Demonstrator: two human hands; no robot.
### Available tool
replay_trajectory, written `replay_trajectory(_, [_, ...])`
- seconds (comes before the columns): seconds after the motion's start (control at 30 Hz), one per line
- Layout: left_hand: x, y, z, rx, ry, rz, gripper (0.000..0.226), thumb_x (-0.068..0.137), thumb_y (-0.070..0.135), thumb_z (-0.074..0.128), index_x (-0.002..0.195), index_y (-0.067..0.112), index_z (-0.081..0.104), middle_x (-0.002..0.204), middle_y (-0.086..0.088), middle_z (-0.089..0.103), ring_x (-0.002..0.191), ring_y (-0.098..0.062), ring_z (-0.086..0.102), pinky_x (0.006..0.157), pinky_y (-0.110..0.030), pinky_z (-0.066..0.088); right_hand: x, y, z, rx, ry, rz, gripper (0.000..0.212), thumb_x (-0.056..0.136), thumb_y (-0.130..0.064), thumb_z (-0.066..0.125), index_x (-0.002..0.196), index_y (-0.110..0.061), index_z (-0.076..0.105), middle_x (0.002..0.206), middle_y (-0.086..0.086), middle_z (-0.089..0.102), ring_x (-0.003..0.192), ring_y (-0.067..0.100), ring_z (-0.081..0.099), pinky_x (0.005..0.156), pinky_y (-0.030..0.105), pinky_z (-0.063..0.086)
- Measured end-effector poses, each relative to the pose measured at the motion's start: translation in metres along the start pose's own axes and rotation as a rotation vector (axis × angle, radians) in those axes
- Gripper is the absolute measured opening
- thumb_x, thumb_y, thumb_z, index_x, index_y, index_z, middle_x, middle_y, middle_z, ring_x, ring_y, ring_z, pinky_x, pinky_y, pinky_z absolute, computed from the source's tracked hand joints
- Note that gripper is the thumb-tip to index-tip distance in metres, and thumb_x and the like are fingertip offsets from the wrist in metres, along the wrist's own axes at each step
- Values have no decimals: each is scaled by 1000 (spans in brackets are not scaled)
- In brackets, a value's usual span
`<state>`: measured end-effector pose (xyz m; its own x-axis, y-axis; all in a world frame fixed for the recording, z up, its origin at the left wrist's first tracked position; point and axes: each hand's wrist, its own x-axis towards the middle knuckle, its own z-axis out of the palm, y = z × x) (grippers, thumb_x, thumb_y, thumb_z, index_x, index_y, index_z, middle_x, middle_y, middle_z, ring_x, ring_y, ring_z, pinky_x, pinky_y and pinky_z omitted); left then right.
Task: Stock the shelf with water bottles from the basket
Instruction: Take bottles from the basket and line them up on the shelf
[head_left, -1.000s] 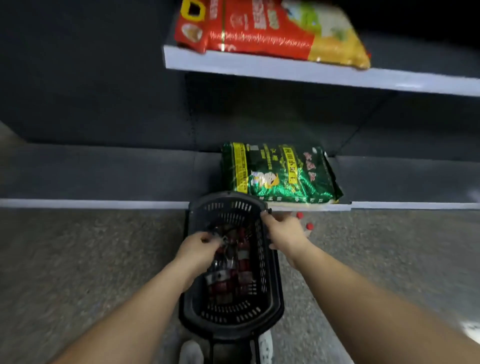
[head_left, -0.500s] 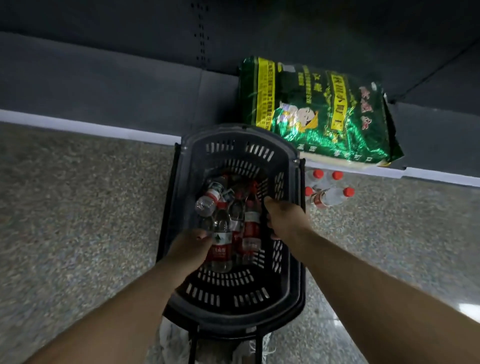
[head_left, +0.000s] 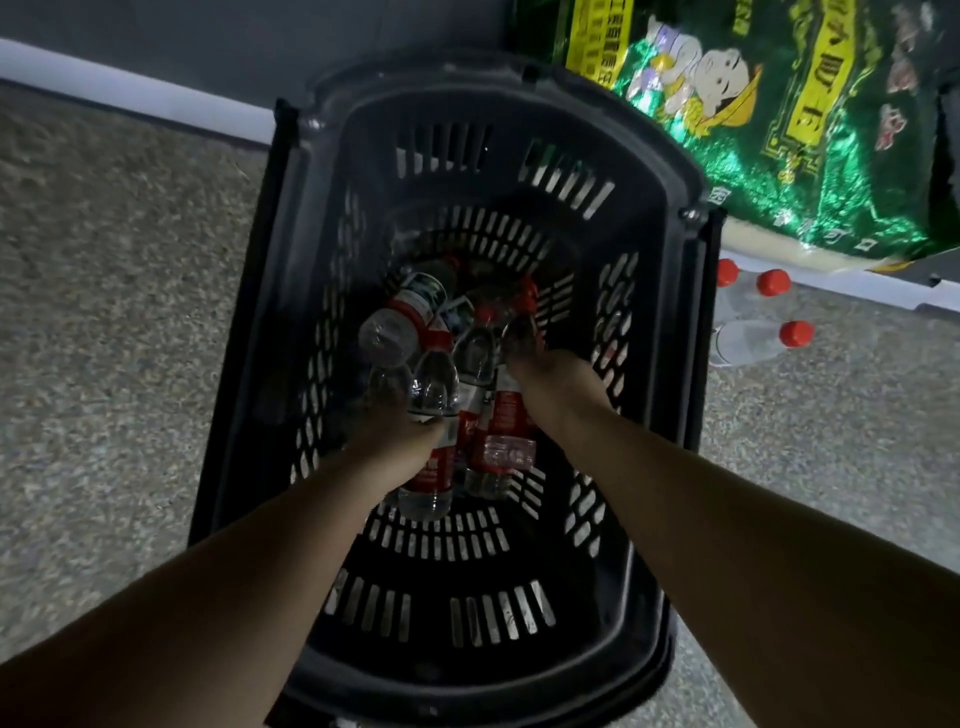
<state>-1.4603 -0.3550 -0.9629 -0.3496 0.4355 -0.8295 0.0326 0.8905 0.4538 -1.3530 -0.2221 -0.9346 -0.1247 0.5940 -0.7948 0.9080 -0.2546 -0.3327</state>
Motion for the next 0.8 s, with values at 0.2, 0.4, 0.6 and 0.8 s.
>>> replay_trajectory(0.2, [35,-16,19,23,85,37,50,86,41,66,128,17,56,117,0,65,97,-14,61,60,-15,39,45,0,26,-213,49,-66,57,88,-46,49,125,-4,54,121,18,61,110,35,58,75,28,48])
replay_trajectory(0.4, [57,-16,32,7,153,-46,70,80,41,75,134,8,46,125,-7,62,113,-26,61,80,-25,47,76,-11,34,-437,45,-110,56,97,-32,53,141,2,45,137,20,54,124,38,53,92,36,44])
replay_trajectory(0.6, [60,-20,47,138,179,-36,104,74,44,79,150,6,19,151,-19,31,138,-32,35,111,-42,37,93,-4,52,-501,60,-68,87,93,-21,63,155,0,6,154,25,35,144,41,31,104,40,37])
replay_trajectory(0.8, [66,-20,56,93,209,-93,98,80,22,77,153,19,12,152,-15,30,135,-30,41,99,-36,43,83,-5,65,-487,202,-60,84,86,-9,68,152,-7,15,157,22,21,145,37,19,110,47,35])
